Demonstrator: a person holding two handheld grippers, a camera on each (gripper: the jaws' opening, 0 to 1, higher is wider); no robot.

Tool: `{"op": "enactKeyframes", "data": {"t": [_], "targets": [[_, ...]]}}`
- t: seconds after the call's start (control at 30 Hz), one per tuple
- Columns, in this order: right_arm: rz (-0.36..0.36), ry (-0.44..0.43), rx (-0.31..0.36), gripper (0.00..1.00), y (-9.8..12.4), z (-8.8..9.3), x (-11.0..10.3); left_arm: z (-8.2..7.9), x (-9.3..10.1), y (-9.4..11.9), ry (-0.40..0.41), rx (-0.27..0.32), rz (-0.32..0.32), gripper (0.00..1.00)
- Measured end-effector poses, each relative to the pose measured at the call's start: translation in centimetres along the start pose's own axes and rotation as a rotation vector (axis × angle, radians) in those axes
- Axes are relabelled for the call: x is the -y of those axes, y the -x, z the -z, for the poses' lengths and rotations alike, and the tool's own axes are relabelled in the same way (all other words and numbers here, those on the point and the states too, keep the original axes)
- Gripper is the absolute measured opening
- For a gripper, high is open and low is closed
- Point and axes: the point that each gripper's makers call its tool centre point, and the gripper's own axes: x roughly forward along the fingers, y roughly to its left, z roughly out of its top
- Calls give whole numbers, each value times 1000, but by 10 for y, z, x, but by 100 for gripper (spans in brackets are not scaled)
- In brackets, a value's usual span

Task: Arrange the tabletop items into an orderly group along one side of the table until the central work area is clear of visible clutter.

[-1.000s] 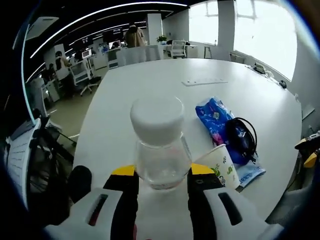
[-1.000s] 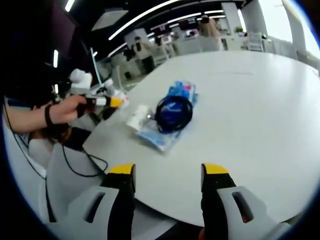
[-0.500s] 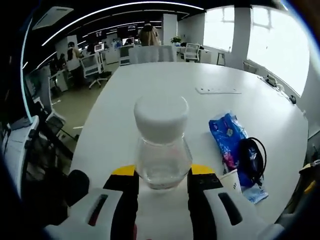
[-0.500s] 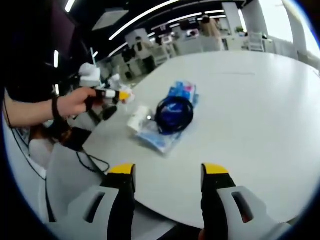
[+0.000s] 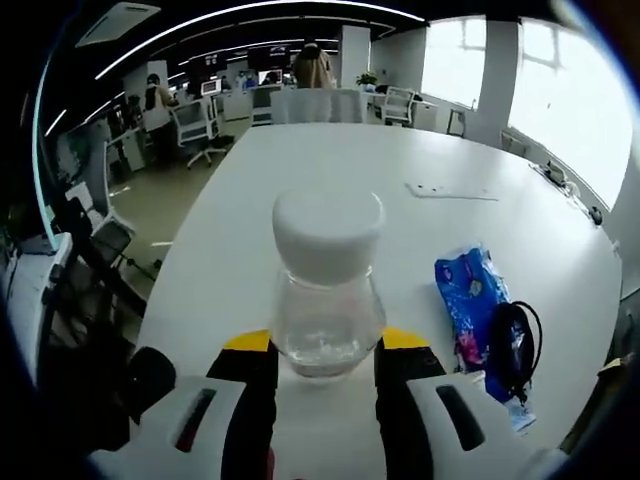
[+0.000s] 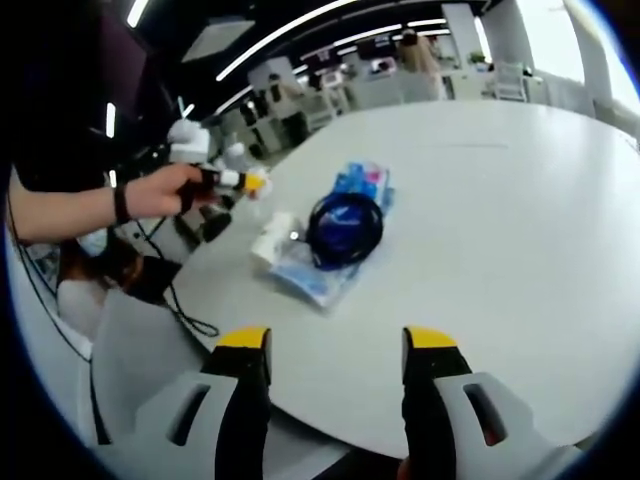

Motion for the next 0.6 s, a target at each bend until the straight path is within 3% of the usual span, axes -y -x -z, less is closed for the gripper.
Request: {"op": "enactKeyframes", "data": {"t": [0.27, 0.6], "targets": [[7, -2, -8, 51, 4, 2, 5, -6, 1, -8, 29, 2, -11, 37], [19, -9, -2, 52, 9, 2, 9, -11, 2, -12, 21, -1, 30, 37]]}}
